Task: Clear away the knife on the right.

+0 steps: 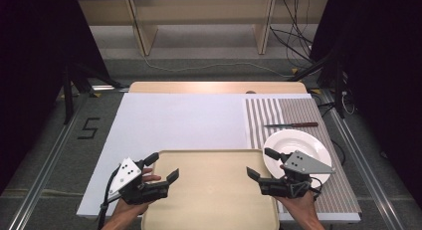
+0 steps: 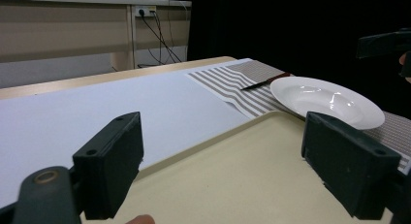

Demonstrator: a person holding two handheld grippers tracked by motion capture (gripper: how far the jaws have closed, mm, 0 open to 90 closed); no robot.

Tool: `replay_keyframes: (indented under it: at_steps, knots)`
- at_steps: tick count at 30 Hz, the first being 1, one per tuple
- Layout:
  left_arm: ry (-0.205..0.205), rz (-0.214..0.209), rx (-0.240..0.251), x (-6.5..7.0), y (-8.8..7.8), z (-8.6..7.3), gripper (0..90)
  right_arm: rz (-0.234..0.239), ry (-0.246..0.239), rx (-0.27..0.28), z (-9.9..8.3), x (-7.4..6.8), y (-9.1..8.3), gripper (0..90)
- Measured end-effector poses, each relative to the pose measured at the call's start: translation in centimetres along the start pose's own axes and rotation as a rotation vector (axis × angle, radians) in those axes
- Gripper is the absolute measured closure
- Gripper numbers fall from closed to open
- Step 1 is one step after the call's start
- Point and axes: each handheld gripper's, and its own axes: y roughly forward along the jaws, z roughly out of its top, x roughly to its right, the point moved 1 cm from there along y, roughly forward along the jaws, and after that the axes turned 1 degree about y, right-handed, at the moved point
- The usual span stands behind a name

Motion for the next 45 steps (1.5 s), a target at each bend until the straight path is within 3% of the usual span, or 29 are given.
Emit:
replay_keyframes:
  at_steps: [15, 21, 27, 31, 45]
  knots:
    - [-0.002, -0.001, 0.000, 0.0, 0.0, 0.0, 14.8, -0.032, -0.021, 0.000, 0.2, 0.4, -0.3, 19.8]
    - [-0.004, -0.004, 0.000, 0.0, 0.0, 0.0, 14.8, -0.071, -0.028, 0.002, 0.4, 1.0, -0.4, 20.1]
    - [-0.007, -0.004, -0.001, 0.0, 0.1, 0.0, 14.8, -0.094, -0.029, 0.005, 0.6, 2.2, -0.2, 20.6]
    - [-0.009, -0.003, -0.004, -0.1, 0.1, -0.1, 14.9, -0.134, -0.072, -0.010, 0.7, 2.9, 0.0, 20.4]
    - [-0.016, 0.002, -0.007, -0.2, 0.2, -0.1, 14.9, -0.153, -0.071, -0.063, 1.0, 5.6, 0.8, 21.1]
